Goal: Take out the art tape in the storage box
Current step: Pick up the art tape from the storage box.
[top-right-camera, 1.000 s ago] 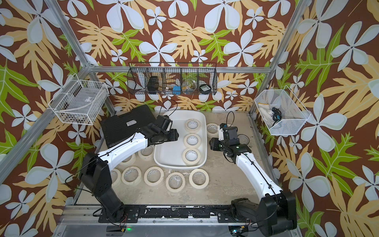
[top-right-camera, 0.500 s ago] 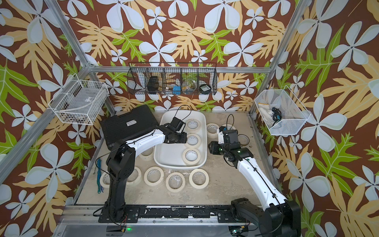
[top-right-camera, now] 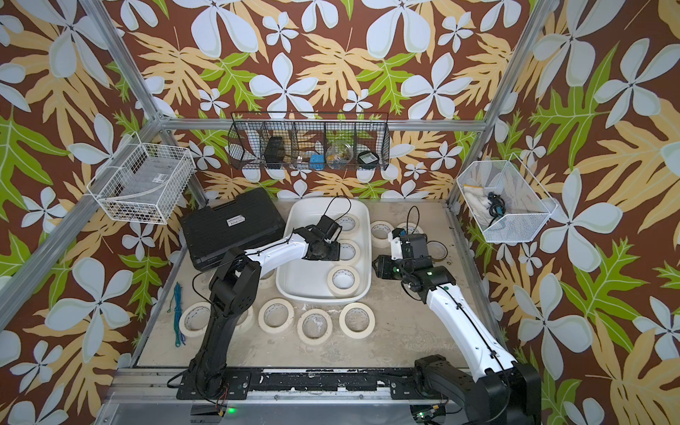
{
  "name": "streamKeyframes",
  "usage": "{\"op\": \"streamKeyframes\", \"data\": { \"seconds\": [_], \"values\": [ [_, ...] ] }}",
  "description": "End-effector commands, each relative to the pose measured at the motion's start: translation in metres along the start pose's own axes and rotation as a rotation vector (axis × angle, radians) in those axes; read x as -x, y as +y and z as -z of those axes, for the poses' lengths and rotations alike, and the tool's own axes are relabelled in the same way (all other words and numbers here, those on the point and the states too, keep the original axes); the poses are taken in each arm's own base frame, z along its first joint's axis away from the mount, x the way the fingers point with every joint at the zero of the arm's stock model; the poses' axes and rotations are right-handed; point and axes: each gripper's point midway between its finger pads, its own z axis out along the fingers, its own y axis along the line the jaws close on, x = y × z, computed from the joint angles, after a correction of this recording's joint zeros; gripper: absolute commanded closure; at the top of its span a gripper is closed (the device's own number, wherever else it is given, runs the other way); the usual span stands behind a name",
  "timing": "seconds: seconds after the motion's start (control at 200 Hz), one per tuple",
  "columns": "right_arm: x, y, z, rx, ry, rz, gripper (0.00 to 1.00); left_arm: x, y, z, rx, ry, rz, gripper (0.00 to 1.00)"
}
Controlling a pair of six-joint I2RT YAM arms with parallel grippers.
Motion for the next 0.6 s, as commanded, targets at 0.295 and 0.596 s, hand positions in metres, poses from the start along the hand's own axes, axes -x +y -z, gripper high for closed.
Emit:
{"op": "streamKeyframes", "data": {
  "seconds": [0.295,0.596],
  "values": [
    [-0.0004,0.0012,0.0005,0.004,0.005,0.016,0.47,0.0059,-0.0012,-0.0096,0.016,-0.008,0.006,0.54],
    [0.0047,0.0043,0.0043,0.012,-0.010,0.012,0.47,0.0065,0.0016,-0.0025,0.023,-0.021,0.004,0.76]
  ]
}}
